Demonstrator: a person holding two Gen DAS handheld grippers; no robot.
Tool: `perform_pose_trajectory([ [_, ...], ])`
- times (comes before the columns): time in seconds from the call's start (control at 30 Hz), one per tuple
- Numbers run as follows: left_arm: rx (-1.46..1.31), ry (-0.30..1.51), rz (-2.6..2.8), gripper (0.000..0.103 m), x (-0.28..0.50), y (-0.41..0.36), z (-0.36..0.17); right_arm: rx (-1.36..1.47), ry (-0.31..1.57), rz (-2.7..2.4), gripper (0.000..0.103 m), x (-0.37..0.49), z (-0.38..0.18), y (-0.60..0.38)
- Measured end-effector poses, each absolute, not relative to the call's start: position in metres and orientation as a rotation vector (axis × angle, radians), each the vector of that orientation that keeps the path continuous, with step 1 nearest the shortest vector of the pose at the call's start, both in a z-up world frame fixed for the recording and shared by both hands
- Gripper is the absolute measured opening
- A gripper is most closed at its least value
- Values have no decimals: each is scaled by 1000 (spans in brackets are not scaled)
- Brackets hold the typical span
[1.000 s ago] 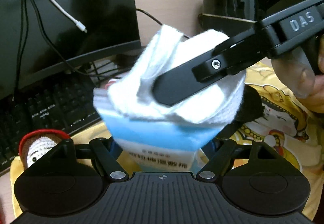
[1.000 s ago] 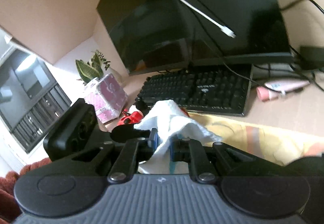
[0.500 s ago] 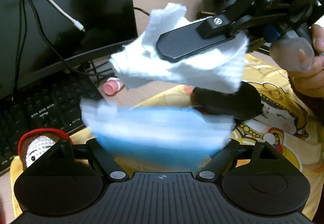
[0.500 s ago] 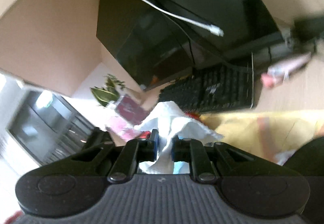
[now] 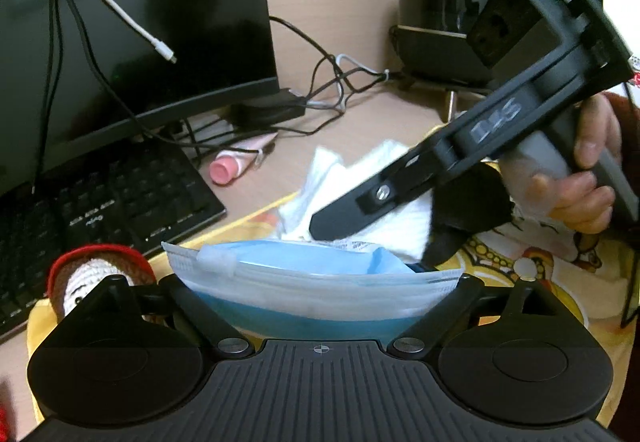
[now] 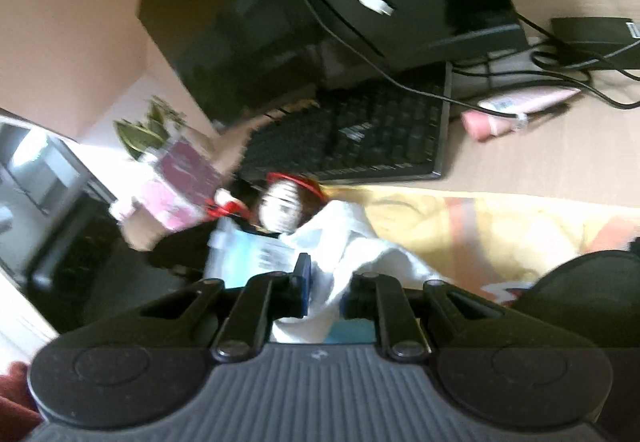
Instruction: Organize soft objects
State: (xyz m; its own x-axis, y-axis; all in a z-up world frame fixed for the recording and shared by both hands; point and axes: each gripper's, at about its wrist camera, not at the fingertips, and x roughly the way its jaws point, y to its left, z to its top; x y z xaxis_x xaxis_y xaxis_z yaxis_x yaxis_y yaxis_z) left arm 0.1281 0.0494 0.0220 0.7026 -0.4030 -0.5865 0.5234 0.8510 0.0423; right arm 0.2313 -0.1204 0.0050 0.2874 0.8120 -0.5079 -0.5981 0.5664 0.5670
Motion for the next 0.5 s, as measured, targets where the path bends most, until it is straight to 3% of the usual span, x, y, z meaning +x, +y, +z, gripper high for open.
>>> perform_pose_trajectory([
  [0.5, 393, 743, -465, 100, 89, 54, 30, 271, 819, 944, 16, 237, -2, -129],
])
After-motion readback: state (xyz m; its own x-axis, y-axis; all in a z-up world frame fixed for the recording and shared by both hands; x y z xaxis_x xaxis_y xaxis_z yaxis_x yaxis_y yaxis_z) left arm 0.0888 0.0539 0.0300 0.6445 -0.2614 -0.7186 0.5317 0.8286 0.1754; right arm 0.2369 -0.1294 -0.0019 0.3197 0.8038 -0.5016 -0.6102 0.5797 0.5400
